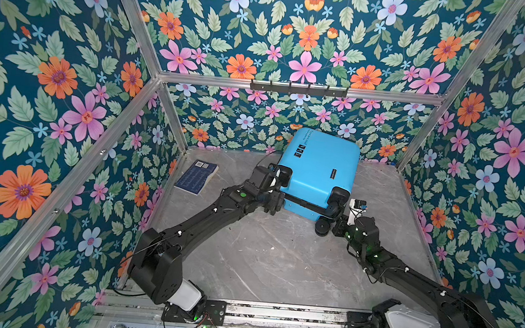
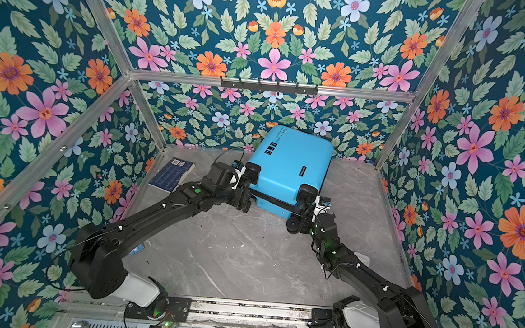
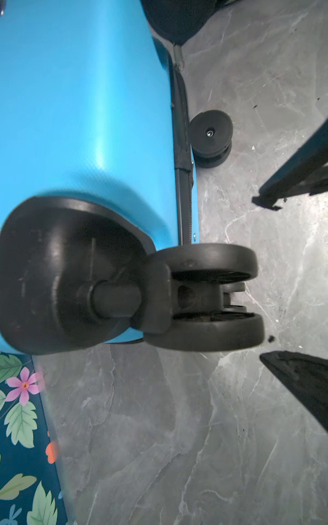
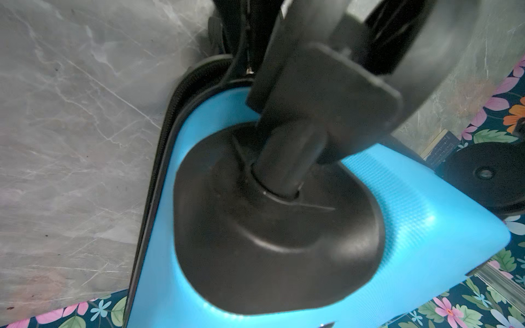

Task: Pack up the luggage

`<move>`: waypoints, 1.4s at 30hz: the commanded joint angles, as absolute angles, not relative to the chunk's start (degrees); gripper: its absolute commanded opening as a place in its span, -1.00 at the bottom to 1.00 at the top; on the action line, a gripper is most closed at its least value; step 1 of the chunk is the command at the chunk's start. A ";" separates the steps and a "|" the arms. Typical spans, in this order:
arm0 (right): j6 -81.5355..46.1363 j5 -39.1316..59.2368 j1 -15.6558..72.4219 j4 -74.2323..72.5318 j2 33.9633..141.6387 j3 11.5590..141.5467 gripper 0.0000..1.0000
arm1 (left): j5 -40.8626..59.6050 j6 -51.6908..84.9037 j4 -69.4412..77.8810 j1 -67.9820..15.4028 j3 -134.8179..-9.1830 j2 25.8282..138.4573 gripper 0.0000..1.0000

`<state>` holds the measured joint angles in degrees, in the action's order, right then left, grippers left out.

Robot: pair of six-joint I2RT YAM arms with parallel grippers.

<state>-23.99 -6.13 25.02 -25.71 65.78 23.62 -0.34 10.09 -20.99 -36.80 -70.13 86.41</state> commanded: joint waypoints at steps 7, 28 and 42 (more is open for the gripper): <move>-24.25 -5.32 25.13 -27.33 67.23 24.17 -1.00 | -2.98 3.38 -17.85 -36.61 -72.69 91.09 0.52; -24.06 -8.82 21.54 -32.25 67.76 20.51 -1.00 | -10.85 0.62 -24.64 -35.95 -69.62 84.79 -1.00; -22.94 -13.33 18.81 -38.86 75.79 20.51 -1.00 | -14.15 -0.97 -27.24 -35.43 -65.11 80.17 -1.00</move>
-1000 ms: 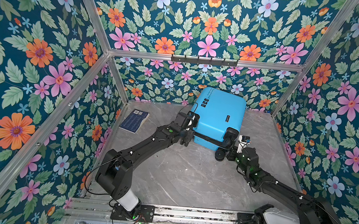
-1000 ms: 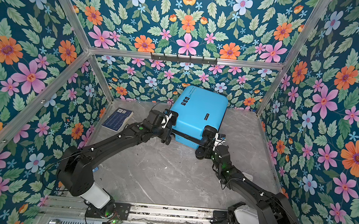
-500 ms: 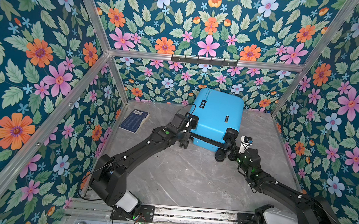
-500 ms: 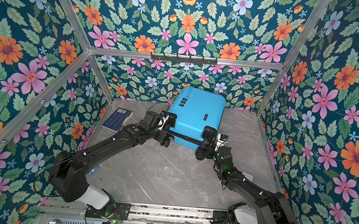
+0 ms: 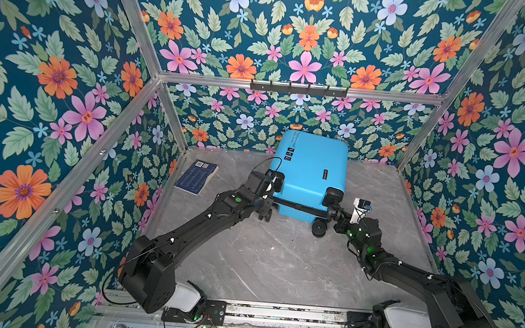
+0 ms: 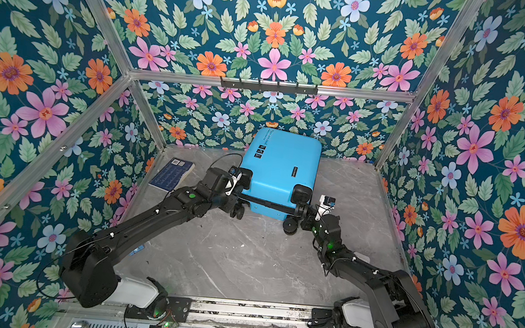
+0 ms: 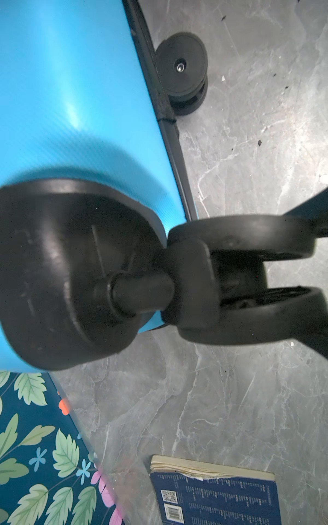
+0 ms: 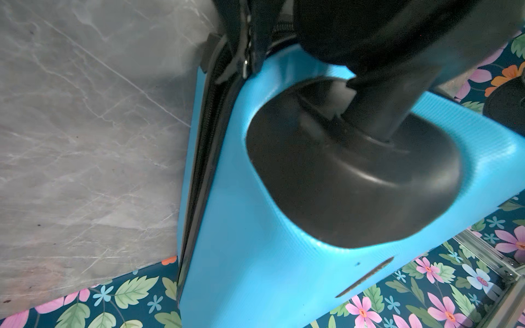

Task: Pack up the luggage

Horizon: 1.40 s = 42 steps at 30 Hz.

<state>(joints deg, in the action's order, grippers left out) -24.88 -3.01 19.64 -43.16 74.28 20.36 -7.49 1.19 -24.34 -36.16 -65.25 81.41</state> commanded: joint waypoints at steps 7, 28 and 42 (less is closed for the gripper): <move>-25.71 -12.37 17.35 -42.57 79.48 21.40 -1.00 | -14.14 -0.88 -27.16 -34.93 -64.43 80.03 -1.00; -31.28 9.14 14.70 -51.50 82.97 21.30 -1.00 | -19.66 13.60 -38.10 -44.07 -81.12 78.85 0.40; -32.43 9.84 14.74 -55.54 85.75 20.34 -1.00 | -11.09 26.68 -32.00 -63.29 -99.26 105.03 0.54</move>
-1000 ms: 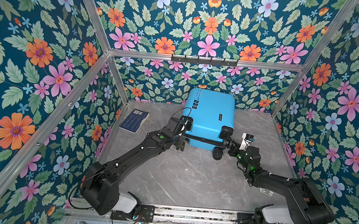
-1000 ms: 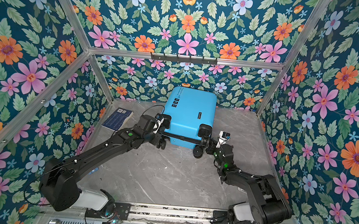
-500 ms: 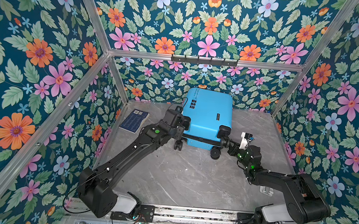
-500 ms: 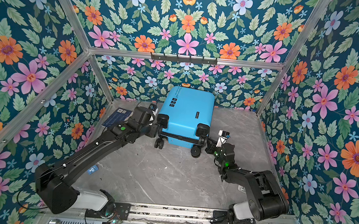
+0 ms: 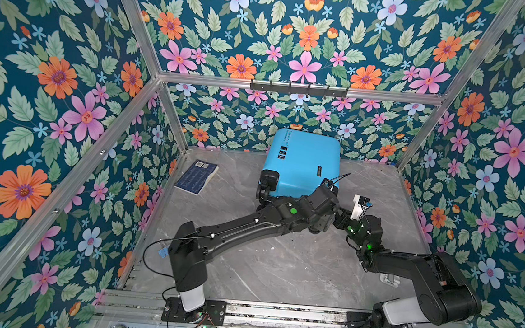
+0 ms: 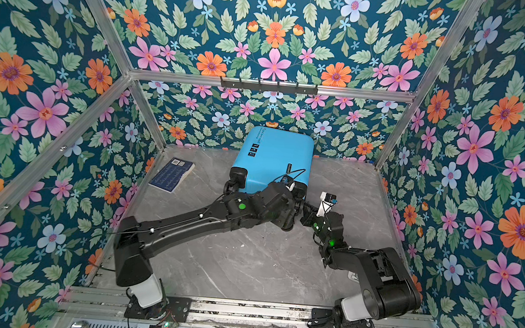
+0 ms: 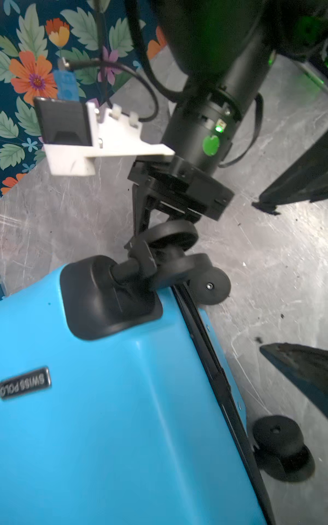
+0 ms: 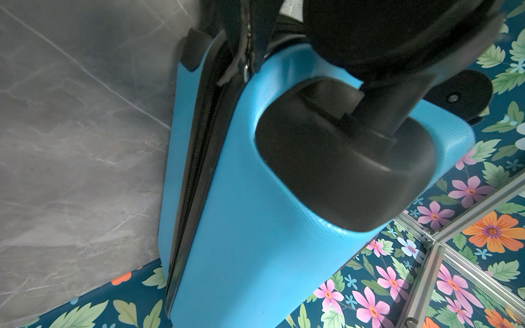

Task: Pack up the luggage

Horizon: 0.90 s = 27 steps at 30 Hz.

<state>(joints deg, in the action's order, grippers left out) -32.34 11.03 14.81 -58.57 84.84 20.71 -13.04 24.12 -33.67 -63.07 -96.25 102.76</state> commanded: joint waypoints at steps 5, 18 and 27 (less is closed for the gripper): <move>-32.87 9.93 14.71 -57.63 87.18 20.22 -1.00 | -9.43 27.24 -32.65 -63.32 -104.03 110.52 0.55; -33.11 10.59 14.70 -60.55 88.51 19.47 -1.00 | -15.83 28.73 -30.92 -63.36 -103.29 115.15 0.53; -33.13 10.63 14.68 -60.48 88.42 19.32 -1.00 | -18.48 29.44 -24.98 -63.13 -101.68 114.74 0.46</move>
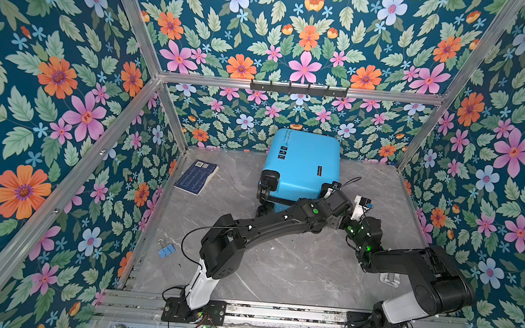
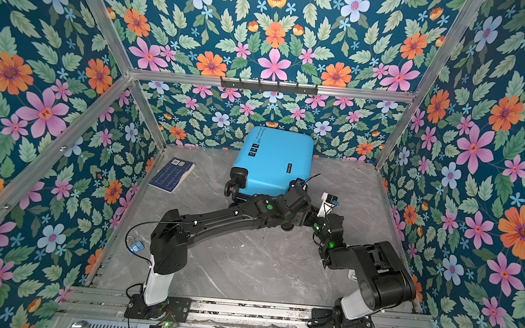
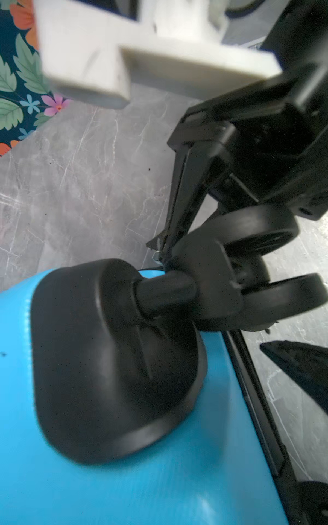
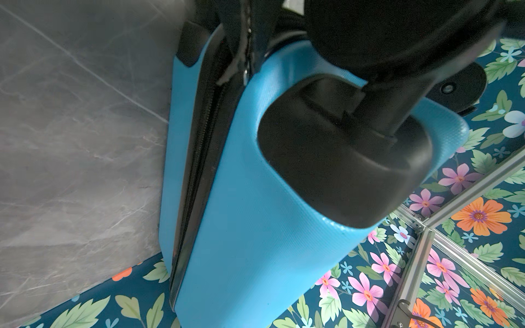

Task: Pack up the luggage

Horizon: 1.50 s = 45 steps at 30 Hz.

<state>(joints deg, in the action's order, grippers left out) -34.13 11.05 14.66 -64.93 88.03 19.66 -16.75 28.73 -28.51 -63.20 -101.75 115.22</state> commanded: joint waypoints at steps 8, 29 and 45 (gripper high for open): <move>-33.04 10.55 14.73 -60.05 88.00 19.53 -1.00 | -18.00 29.36 -25.18 -62.24 -102.73 116.79 0.20; -28.79 7.87 14.77 -53.80 77.59 17.09 -1.00 | -23.29 21.49 -30.02 -59.94 -102.21 109.48 -1.00; -27.07 15.46 14.72 -39.55 73.47 24.20 -0.61 | -21.59 20.80 -31.03 -59.90 -100.45 106.00 -1.00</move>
<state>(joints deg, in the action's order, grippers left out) -28.27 10.98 14.68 -46.09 74.22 21.82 -19.33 21.98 -37.19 -59.88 -99.79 107.66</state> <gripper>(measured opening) 0.071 0.408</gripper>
